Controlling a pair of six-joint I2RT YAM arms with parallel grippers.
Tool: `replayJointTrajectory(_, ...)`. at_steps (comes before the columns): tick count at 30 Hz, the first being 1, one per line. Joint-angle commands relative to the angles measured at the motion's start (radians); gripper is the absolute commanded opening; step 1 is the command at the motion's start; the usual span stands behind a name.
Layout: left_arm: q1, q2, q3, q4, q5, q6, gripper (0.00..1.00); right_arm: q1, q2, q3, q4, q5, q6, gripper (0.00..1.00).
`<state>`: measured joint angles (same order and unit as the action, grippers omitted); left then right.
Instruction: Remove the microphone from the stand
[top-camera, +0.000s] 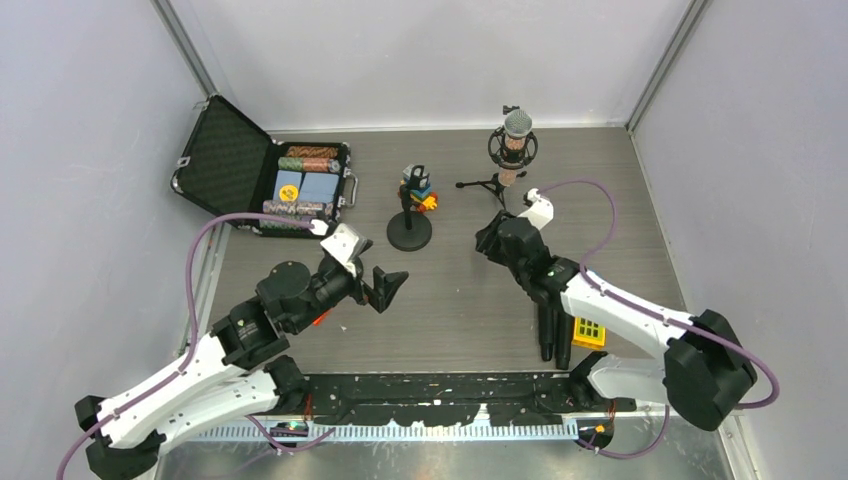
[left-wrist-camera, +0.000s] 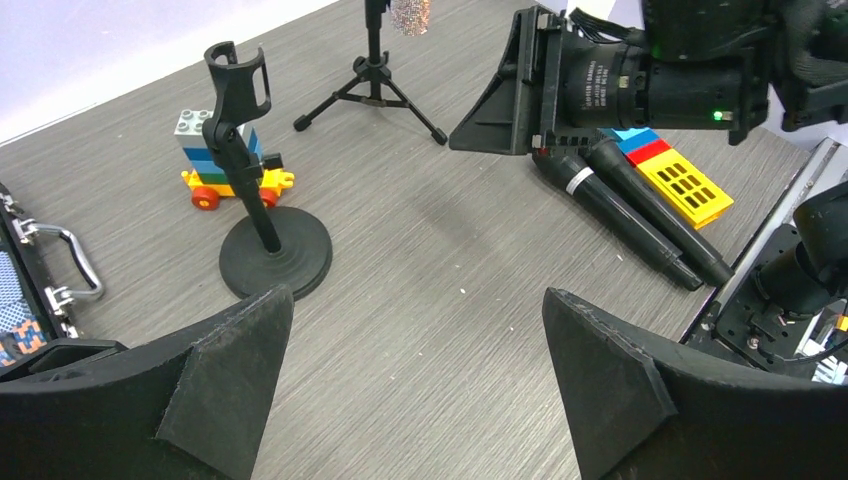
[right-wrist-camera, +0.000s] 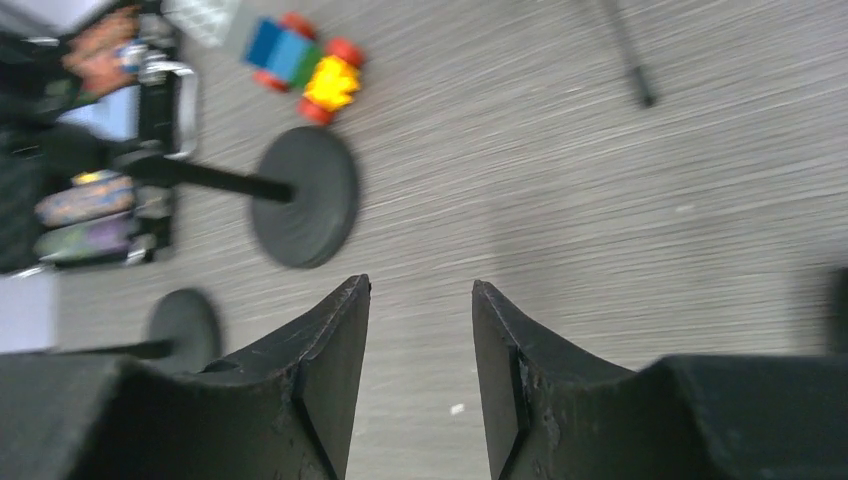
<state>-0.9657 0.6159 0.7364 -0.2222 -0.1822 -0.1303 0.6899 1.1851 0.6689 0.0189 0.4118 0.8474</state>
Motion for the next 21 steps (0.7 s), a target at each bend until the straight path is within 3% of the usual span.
replayJointTrajectory(1,0.002,-0.009,0.009,0.047,0.015,-0.01,0.99,-0.118,0.071,0.034,-0.103,0.071,-0.17,0.48)
replayJointTrajectory(6,0.002,-0.032,0.003,0.055,-0.013,-0.008,0.99,-0.19,0.21,0.097,-0.037,0.029,-0.291,0.46)
replayJointTrajectory(21,0.002,-0.027,0.024,0.089,0.067,-0.014,0.99,-0.298,0.483,0.207,0.154,0.014,-0.383,0.41)
